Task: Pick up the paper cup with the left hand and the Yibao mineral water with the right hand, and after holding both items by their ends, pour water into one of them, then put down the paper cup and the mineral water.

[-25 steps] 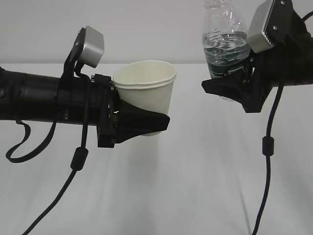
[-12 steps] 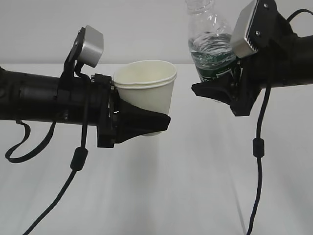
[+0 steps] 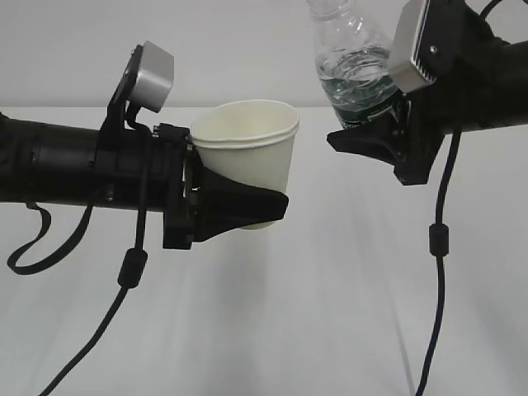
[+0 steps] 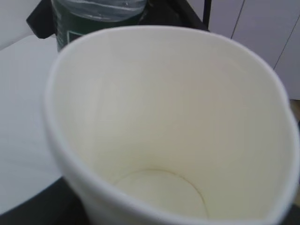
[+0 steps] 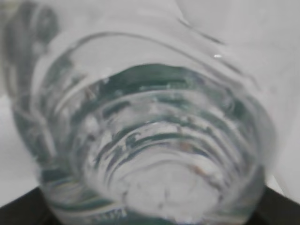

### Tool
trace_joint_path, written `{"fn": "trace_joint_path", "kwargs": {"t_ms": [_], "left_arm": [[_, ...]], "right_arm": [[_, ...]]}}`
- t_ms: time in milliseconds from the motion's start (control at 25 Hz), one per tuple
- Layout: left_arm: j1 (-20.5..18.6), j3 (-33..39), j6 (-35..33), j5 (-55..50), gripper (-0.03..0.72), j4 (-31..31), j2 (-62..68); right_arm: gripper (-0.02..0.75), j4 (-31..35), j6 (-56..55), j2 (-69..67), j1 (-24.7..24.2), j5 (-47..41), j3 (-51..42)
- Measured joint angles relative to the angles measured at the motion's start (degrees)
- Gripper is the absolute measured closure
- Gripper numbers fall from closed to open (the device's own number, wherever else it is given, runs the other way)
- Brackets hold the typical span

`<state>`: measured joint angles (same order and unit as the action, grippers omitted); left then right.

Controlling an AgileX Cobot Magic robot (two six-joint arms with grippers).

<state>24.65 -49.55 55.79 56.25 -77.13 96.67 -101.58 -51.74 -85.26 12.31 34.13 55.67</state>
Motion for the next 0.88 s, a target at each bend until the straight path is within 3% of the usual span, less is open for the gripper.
{"fn": "trace_joint_path", "kwargs": {"t_ms": [200,520,880], "left_arm": [[0.40,0.00,0.00,0.11,0.240,0.00,0.00],[4.51,0.00,0.00,-0.88,0.240,0.00,0.00],[5.04,0.00,0.00,-1.65,0.240,0.76,1.22]], "right_arm": [[0.242,-1.08,0.11,0.00,0.00,-0.34,0.34],[0.242,-2.98,1.29,0.00,0.00,-0.34,0.46],[0.243,-3.91,5.87,0.00,0.00,-0.36,0.46]]}}
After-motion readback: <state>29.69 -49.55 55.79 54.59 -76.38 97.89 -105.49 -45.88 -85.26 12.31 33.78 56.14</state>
